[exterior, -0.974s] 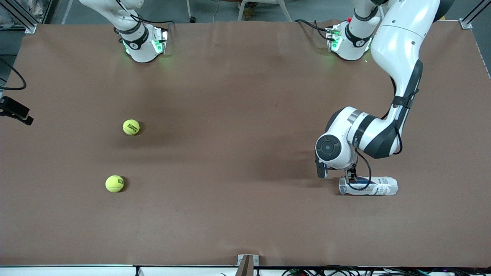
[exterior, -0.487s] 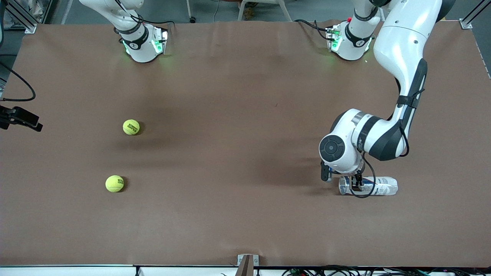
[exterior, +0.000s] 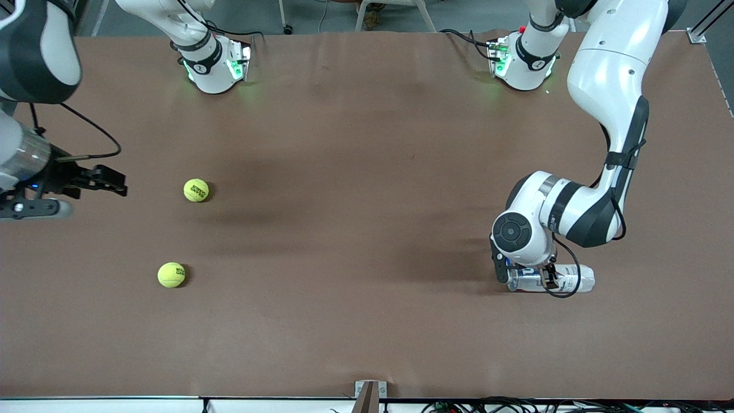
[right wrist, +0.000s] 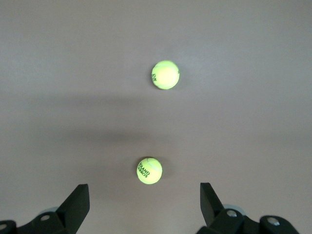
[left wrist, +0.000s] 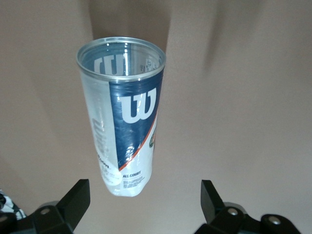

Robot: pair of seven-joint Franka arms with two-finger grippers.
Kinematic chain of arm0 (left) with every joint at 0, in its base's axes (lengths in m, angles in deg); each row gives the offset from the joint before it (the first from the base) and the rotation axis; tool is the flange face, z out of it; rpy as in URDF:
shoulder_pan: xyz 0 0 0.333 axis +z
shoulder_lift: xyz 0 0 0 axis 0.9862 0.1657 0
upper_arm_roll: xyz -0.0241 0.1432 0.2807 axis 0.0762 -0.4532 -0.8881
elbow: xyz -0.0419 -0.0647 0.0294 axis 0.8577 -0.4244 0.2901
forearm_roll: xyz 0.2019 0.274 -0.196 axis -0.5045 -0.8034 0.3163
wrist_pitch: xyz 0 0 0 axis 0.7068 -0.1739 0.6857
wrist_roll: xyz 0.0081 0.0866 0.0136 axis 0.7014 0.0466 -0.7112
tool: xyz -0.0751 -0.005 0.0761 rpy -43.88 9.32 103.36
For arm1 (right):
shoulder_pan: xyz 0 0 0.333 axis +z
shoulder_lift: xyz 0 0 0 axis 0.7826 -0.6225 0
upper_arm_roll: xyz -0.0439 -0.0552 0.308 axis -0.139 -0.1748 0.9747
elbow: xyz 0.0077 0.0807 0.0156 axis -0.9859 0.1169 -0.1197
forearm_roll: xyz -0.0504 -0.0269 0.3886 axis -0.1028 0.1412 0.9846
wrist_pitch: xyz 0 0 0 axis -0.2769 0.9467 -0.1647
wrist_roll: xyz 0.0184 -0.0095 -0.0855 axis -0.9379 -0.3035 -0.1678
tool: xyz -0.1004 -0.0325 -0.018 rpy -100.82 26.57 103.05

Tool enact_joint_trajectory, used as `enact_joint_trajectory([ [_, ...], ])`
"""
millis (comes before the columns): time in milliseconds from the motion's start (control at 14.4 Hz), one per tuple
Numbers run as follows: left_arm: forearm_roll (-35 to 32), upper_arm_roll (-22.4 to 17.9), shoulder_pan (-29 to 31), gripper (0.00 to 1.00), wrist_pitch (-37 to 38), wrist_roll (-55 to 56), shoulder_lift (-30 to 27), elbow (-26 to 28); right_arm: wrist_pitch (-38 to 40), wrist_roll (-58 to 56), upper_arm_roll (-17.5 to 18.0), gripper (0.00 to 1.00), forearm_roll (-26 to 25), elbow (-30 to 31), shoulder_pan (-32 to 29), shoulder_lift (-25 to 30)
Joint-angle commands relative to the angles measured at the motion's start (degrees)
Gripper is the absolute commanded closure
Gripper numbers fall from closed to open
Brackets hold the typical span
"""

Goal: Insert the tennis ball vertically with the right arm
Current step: 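Grasp the can with the left gripper while the right gripper reaches a ball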

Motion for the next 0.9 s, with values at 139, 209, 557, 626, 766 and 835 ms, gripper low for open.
enact_joint_trajectory([
  [139,-1.20,0.11,-0.34,0.00,-0.59,0.06,2.04,-1.44,-3.20,1.12,-0.43,0.00,0.52,5.94,-0.09,0.02],
  [209,-2.16,0.11,-0.52,0.00,-1.38,-0.21,2.22,-1.44,-4.87,1.12,-0.52,0.00,0.43,8.40,-0.09,0.28],
  [557,-4.27,0.03,-0.69,0.00,-2.26,-0.82,5.29,-3.46,-7.42,1.12,-0.43,0.00,0.52,17.02,0.17,0.29],
  [626,-5.41,0.03,-0.78,0.00,-2.26,-0.82,5.47,-3.55,-9.44,1.12,-0.43,0.00,0.52,19.21,0.17,0.20],
  [766,-5.77,0.11,-0.87,0.00,-2.35,-0.56,5.74,-3.55,-14.96,1.12,-0.43,0.00,0.52,24.83,0.61,0.20],
  [835,-5.77,0.11,-0.96,0.00,-2.35,0.14,5.91,-3.55,-18.39,1.12,-0.43,0.00,0.52,27.64,0.61,0.11],
])
